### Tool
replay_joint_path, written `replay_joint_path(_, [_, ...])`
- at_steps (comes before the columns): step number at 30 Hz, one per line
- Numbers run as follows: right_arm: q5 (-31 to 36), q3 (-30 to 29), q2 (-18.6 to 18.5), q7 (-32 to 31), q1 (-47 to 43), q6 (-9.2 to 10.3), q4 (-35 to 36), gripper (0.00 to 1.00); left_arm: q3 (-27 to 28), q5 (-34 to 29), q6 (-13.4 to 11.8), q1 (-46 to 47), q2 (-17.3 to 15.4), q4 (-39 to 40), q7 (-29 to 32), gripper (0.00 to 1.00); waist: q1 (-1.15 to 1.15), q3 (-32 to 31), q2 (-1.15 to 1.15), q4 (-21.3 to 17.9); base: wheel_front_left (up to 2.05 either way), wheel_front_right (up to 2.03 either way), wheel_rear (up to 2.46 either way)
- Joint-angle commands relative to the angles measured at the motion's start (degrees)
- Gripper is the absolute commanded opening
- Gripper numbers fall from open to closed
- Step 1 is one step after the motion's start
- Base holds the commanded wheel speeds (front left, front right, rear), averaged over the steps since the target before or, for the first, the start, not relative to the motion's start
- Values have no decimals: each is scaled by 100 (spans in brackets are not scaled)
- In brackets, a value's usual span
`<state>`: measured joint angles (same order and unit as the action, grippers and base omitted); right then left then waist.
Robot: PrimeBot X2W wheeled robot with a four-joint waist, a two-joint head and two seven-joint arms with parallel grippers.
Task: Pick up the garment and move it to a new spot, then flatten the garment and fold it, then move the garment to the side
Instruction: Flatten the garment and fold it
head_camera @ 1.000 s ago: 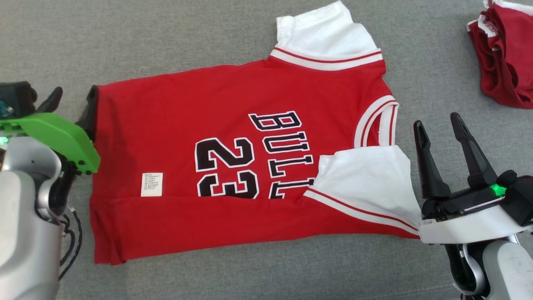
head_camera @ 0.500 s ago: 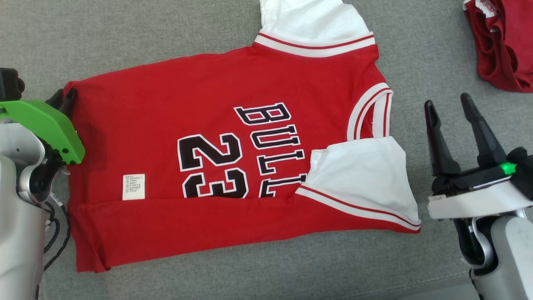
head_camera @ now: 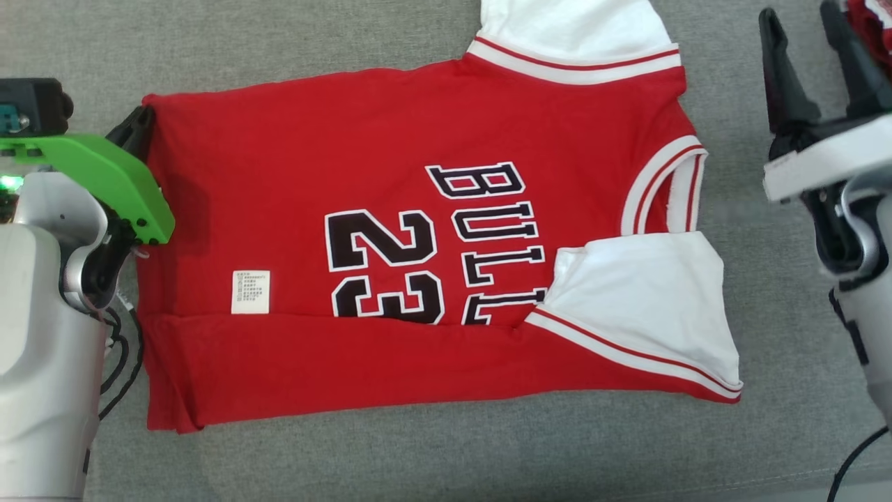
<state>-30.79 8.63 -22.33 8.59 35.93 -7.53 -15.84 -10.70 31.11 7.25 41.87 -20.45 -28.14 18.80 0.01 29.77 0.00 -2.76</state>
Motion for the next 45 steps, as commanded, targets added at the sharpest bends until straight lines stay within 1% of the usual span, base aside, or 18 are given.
replay_joint_path(1, [-129,120,-93,-94,319,10,-186,100,-36,-59,13,155,37,22,-51,0,-1,183,0,199,0,0,0])
replay_joint_path(5, [-383,548,-374,-404,1149,10,-763,100,-191,-76,17,378,174,78,-196,0,-1,339,0,452,0,0,0])
replay_joint_path(10, [-628,1166,-565,-790,1955,9,-1397,100,-395,-49,24,598,354,51,-345,0,-1,491,0,704,0,0,0])
replay_joint_path(18, [-991,2021,-768,-1430,2808,9,-2113,100,-681,11,27,820,478,0,-530,0,-1,673,0,916,0,0,0])
replay_joint_path(24, [-1310,2549,-887,-1797,3197,9,-2423,100,-850,89,27,914,481,-59,-599,0,-1,747,0,965,0,0,0])
replay_joint_path(25, [-1349,2611,-905,-1820,3237,9,-2449,84,-873,111,23,922,475,-66,-601,0,-1,754,0,966,0,0,0])
replay_joint_path(26, [-1404,2699,-920,-1855,3265,9,-2477,39,-899,125,22,935,468,-80,-605,0,-1,760,0,968,0,0,0])
replay_joint_path(27, [-1450,2786,-935,-1866,3298,9,-2501,14,-921,149,21,944,464,-93,-626,0,-1,761,0,970,0,0,0])
replay_joint_path(28, [-1480,2853,-952,-1857,3330,9,-2512,0,-939,174,21,950,463,-103,-641,0,-1,759,0,970,0,0,0])
replay_joint_path(32, [-1666,3049,-1056,-1581,3415,10,-2510,0,-986,208,22,964,439,-114,-806,0,-1,703,0,966,0,0,0])
replay_joint_path(37, [-1890,3209,-1197,-946,3268,10,-2319,0,-956,256,22,873,373,-124,-1048,0,-1,475,0,907,0,0,0])
replay_joint_path(42, [-2162,3291,-1359,-333,3000,10,-1991,0,-928,213,12,748,209,-37,-1169,0,-1,146,0,771,0,0,0])
replay_joint_path(43, [-2195,3339,-1438,-136,2890,10,-1863,0,-895,250,-13,670,140,26,-1153,0,-1,7,0,706,0,0,0])
replay_joint_path(45, [-2232,3379,-1503,43,2768,9,-1701,0,-888,245,-47,572,71,106,-1105,0,-1,-130,0,645,0,0,0])
